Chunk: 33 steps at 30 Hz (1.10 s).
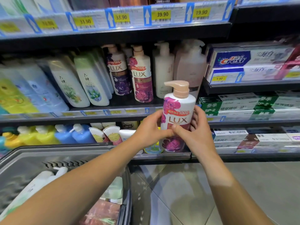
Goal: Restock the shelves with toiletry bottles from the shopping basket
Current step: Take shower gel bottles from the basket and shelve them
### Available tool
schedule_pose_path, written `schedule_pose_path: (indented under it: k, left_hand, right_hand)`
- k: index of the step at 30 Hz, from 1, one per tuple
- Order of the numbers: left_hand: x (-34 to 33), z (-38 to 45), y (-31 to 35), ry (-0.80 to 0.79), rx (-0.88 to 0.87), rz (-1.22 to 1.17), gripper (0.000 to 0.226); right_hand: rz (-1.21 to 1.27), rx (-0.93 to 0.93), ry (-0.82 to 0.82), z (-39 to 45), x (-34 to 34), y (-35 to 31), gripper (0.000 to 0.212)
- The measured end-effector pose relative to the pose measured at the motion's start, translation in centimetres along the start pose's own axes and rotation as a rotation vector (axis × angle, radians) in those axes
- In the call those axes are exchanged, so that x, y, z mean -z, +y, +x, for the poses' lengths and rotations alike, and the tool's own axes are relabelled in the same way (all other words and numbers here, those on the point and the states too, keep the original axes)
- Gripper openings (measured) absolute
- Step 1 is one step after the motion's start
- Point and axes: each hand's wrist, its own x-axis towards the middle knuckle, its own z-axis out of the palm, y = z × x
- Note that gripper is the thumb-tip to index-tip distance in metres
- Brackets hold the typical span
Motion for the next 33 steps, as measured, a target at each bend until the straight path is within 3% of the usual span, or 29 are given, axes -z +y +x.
schedule_pose_path:
  k: [6,14,21,27,33]
  left_hand:
    - [5.4,1.9,1.6,0.211,-0.153,0.065,0.059]
    - [10.3,4.7,1.5,0.300,-0.222,0.161,0.057]
    - [10.4,7.0,-1.1,0.320,-0.105,0.087,0.056]
    - [9.7,8.2,-4.0,0.296,0.054,-0.105,0.040]
    - [9.8,9.0,-5.3,0.249,0.128,-0.220,0.045]
  right_hand:
    - [-0.026,-0.034,0.016,-0.4,0.6,0.0,0.076]
    - [-0.024,-0.039,-0.006,0.3,0.1,1.0,0.072]
    - [-0.028,-0.073,-0.011,0.9,-1.0,1.6,0.074]
    - [-0.033,-0.078,-0.032,0.9,-1.5,1.6,0.078]
    - [-0.028,-0.084,-0.054,1.0,-1.7,1.8,0.067]
